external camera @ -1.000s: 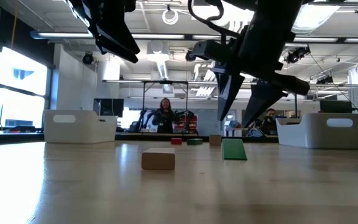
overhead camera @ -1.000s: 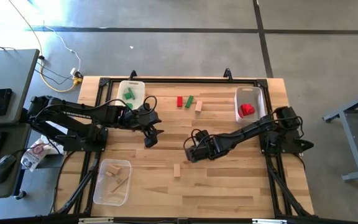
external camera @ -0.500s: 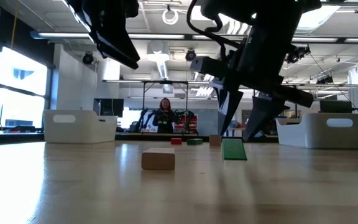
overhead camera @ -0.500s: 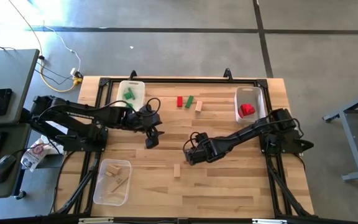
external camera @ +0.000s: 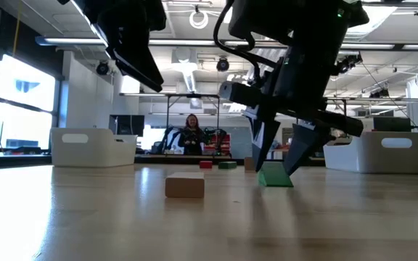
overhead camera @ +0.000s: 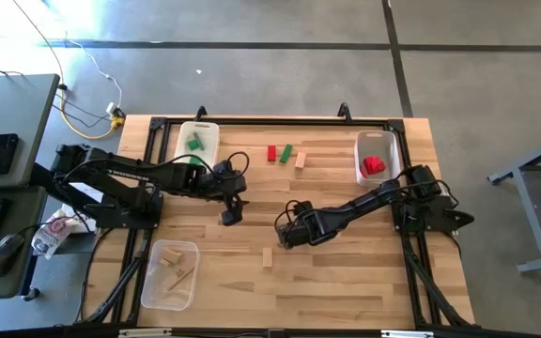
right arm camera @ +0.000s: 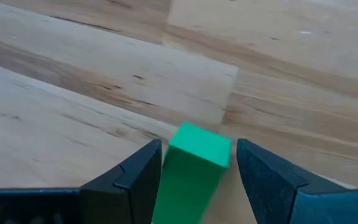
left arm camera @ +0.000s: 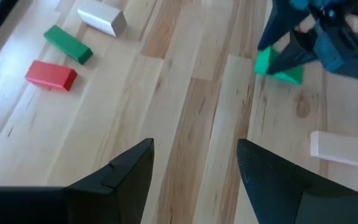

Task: Sort & place blocks by color
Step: Put the green block into the white bin

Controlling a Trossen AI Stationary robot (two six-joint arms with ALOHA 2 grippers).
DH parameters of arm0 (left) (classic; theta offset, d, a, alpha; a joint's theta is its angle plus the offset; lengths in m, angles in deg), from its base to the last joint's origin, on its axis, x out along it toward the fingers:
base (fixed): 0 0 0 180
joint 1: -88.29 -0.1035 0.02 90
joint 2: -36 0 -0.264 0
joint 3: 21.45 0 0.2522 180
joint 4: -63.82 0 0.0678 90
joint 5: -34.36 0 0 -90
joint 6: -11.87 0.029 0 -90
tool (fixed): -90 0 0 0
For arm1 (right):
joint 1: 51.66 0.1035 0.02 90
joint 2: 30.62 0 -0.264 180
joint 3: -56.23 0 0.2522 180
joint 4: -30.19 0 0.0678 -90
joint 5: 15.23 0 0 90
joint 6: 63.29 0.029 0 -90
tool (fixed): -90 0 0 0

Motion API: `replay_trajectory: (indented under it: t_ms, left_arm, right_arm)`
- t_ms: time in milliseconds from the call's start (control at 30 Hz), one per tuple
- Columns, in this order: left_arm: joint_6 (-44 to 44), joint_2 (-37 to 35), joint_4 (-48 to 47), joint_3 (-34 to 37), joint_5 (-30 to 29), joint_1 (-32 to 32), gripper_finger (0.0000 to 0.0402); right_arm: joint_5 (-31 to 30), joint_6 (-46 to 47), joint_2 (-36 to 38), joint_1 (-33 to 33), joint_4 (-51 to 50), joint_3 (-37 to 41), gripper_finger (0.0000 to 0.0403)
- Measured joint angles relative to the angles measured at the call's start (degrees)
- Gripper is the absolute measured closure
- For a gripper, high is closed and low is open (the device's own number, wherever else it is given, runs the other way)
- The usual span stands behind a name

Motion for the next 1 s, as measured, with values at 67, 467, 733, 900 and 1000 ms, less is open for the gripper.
replay_trajectory:
  t_ms: [67, 467, 733, 900, 1000]
  left_arm:
    - [0.0, 0.06, -0.22, 0.0, 0.02, 0.0, 0.0186]
    - [0.0, 0.06, -0.13, 0.0, 0.0, 0.0, 0.0186]
    - [-0.02, 0.04, -0.11, 0.0, 0.0, 0.0, 0.0186]
    - [-0.02, 0.04, -0.09, 0.0, 0.01, 0.0, 0.0186]
    - [-0.02, 0.04, -0.09, 0.0, 0.0, 0.0, 0.0186]
  right_arm:
    - [0.07, -0.05, -0.07, -0.02, -0.05, 0.0, 0.0208]
    - [2.16, -5.05, 0.0, 0.0, -0.59, -0.13, 0.0295]
    - [2.72, -11.1, -0.21, 0.21, -1.02, -1.2, 0.0295]
    - [-1.19, -16.97, 0.45, 1.01, -2.81, -4.51, 0.0295]
    - [-3.55, -21.51, 1.05, 0.67, -4.73, -6.5, 0.0295]
